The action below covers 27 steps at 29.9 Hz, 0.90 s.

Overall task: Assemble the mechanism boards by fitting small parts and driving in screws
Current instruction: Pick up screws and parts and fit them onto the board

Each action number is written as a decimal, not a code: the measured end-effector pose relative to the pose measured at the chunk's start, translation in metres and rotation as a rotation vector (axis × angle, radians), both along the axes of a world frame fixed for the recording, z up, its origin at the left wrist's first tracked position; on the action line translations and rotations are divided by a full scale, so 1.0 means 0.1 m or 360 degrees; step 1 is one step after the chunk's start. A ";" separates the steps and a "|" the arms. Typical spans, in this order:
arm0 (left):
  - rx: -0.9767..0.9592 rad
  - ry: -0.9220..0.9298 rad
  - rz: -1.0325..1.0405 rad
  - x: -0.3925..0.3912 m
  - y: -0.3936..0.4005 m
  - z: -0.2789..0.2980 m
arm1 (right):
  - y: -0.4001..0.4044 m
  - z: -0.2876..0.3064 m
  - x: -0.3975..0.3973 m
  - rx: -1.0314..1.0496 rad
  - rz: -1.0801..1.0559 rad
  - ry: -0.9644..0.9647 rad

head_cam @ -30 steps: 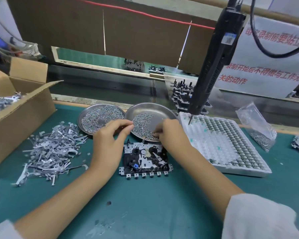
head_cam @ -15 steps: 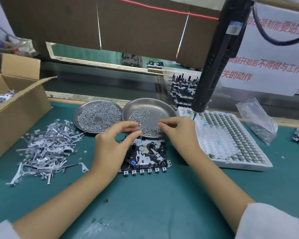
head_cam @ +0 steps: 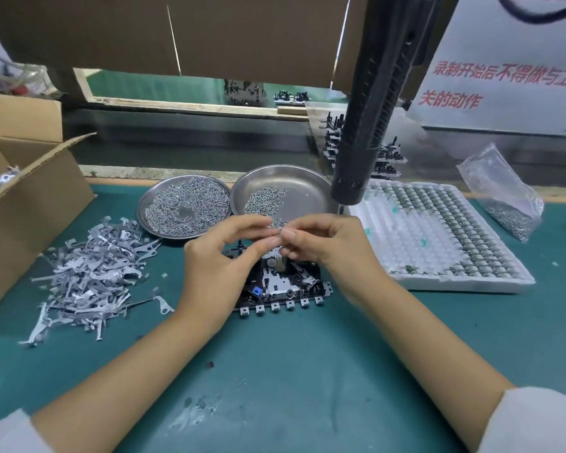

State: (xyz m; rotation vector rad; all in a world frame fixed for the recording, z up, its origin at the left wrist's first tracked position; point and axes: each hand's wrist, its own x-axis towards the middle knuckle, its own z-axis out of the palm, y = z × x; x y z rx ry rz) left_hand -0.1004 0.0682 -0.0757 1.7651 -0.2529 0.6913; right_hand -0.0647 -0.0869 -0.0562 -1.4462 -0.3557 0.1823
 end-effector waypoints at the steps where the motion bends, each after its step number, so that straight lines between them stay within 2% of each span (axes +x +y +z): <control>1: -0.0035 0.0023 -0.0018 0.00 0.00 0.00 | 0.01 -0.01 0.00 0.0008 0.0012 -0.0026; 16: -0.0276 0.0156 -0.0207 0.01 -0.03 0.04 | -0.03 -0.04 0.04 0.0116 0.0238 -0.0020; 22: -0.0249 0.0129 -0.0232 0.01 -0.03 0.04 | -0.03 -0.04 0.04 0.0132 0.0283 0.0006; 27: -0.0214 0.0123 -0.0244 0.01 -0.02 0.04 | -0.02 -0.02 0.05 0.0147 0.0313 0.0155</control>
